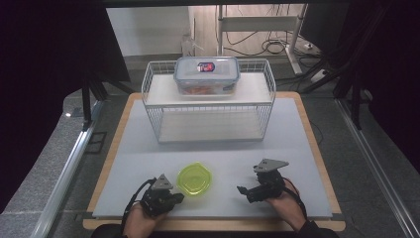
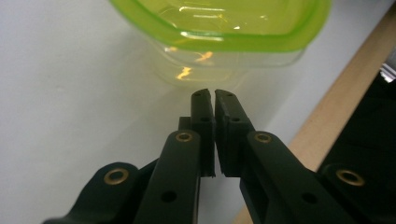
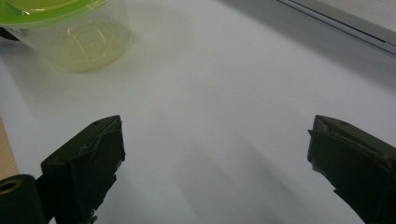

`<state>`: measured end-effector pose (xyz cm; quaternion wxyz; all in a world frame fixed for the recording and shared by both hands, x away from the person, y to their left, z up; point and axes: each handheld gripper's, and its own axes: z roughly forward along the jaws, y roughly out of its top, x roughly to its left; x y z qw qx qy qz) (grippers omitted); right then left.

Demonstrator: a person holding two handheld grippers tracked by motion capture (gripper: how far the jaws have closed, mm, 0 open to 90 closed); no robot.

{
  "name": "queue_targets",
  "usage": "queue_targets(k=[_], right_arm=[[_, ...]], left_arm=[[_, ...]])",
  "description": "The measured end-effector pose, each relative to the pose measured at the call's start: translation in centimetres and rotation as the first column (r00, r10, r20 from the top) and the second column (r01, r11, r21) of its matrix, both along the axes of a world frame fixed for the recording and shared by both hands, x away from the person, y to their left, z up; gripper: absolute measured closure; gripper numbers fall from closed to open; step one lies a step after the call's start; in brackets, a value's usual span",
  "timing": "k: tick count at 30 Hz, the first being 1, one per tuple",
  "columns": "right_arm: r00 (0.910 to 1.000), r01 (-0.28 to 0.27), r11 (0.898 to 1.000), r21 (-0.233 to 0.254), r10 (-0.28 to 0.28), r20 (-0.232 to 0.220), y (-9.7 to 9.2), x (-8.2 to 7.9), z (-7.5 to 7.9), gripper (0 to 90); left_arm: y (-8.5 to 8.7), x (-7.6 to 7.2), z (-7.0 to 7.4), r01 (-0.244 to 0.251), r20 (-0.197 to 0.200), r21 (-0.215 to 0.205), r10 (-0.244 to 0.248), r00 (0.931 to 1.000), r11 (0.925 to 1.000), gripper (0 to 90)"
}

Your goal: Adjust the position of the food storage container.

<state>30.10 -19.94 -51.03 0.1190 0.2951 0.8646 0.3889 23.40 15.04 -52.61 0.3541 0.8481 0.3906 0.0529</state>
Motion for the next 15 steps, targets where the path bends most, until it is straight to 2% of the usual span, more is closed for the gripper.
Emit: queue_targets(k=[6, 10, 15], right_arm=[[1.0, 0.003, 1.0, 0.0, -0.003, -0.005, 0.0, 0.1, -0.1, 3.9], [1.0, 0.0, 1.0, -0.003, 0.0, -0.005, 0.1, 0.0, -0.1, 3.9], [1.0, 0.001, 1.0, -0.004, -0.001, -0.006, 0.1, 0.1, -0.2, 4.0]], left_arm=[[-0.7, 0.8, -0.1, 0.01, 0.003, 0.021, -0.01, 0.9999, 0.9997, 87.0], [-1.0, 1.8, -0.2, -0.009, 0.015, 0.032, 0.008, 0.9999, 0.9994, 87.0], [-1.3, 2.8, -0.3, -0.018, 0.021, 0.025, 0.017, 0.9996, 0.9995, 87.1]])
